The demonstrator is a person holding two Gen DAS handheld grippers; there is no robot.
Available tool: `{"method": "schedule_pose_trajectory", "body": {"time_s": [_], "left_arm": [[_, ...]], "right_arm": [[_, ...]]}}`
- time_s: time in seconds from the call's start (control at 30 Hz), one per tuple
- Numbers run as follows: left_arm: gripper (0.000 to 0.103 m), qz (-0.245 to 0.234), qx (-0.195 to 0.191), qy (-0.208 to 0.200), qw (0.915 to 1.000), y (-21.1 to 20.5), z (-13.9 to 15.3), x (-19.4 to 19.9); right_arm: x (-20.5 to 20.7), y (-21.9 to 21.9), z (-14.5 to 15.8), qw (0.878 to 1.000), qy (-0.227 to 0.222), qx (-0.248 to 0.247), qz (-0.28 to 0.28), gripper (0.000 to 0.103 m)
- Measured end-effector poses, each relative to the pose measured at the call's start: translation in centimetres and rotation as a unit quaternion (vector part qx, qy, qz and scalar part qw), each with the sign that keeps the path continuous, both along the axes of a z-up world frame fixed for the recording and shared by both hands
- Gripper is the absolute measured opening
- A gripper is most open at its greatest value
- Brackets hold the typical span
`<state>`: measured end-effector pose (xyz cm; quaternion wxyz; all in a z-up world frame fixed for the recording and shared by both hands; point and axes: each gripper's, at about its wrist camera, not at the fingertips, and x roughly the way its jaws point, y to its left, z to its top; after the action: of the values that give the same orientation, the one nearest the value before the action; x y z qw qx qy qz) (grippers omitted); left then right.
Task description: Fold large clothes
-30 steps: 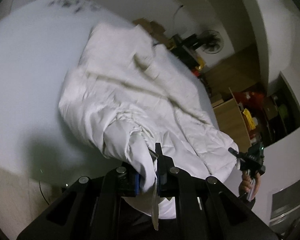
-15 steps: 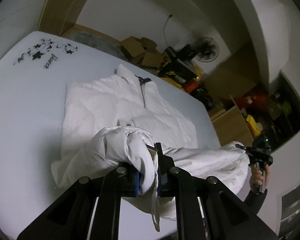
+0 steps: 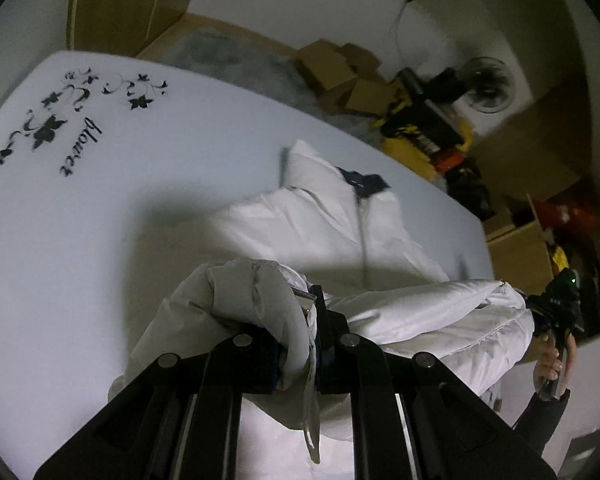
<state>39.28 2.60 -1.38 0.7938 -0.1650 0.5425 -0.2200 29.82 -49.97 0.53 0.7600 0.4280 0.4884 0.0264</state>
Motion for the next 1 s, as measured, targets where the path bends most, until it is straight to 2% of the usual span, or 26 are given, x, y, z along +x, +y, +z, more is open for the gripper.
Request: {"method": "schedule_pose_trajectory", "body": {"time_s": [0.23,0.47,0.57,0.63,0.67,0.7,0.73,0.77,0.8,0.83,0.87,0.9,0.93,1.0], "left_arm": [[0.011,0.008,0.017,0.021,0.9996,-1.9,-4.5,5.6],[0.012,0.007,0.025,0.031,0.9992,-2.5,-9.1,8.6],[0.015,0.019,-0.006,0.033,0.9992,-2.0,-10.9,9.2],[0.016,0.038,-0.049,0.06,0.9962,-0.9,-11.3,9.4],[0.018,0.048,-0.074,0.084,0.9926,-0.1,-11.3,9.5],[0.028,0.058,-0.111,0.103,0.9868,1.0,-10.8,9.4],[0.049,0.068,-0.155,0.095,0.9809,2.2,-9.5,9.2],[0.064,0.075,-0.177,0.082,0.9779,3.1,-8.3,8.9],[0.095,0.091,-0.193,0.051,0.9758,4.3,-6.1,8.3],[0.103,0.109,-0.189,0.019,0.9758,5.4,-4.0,7.7],[0.103,0.134,-0.176,-0.039,0.9745,7.1,-0.7,6.4],[0.103,0.146,-0.163,-0.07,0.9732,7.7,1.2,5.5],[0.103,0.163,-0.136,-0.105,0.9715,8.3,3.4,4.2],[0.103,0.187,-0.083,-0.15,0.9673,8.1,6.0,1.9]], "right_arm": [[6.5,-1.8,-5.0,0.999,0.027,0.006,-0.018,0.007],[9.2,-2.5,-8.9,0.999,0.035,0.0,-0.024,0.008],[9.3,-2.7,-11.1,0.999,0.029,0.021,-0.032,0.013],[9.0,-3.1,-11.4,0.998,0.021,0.036,-0.036,0.017],[8.6,-3.5,-10.9,0.998,0.01,0.051,-0.042,0.029],[8.5,-3.9,-10.4,0.997,0.0,0.068,-0.044,0.05],[8.1,-4.5,-9.6,0.995,-0.02,0.09,-0.049,0.059],[7.3,-5.2,-8.4,0.991,-0.049,0.104,-0.066,0.067],[6.5,-5.9,-7.2,0.987,-0.076,0.111,-0.088,0.07],[5.7,-6.7,-5.8,0.983,-0.102,0.113,-0.106,0.07],[4.7,-7.4,-3.9,0.979,-0.131,0.111,-0.113,0.07],[3.7,-8.0,-2.0,0.976,-0.153,0.1,-0.117,0.07],[2.3,-8.2,0.3,0.974,-0.171,0.076,-0.124,0.07],[0.3,-7.1,3.9,0.975,-0.188,0.016,-0.118,0.071]]}}
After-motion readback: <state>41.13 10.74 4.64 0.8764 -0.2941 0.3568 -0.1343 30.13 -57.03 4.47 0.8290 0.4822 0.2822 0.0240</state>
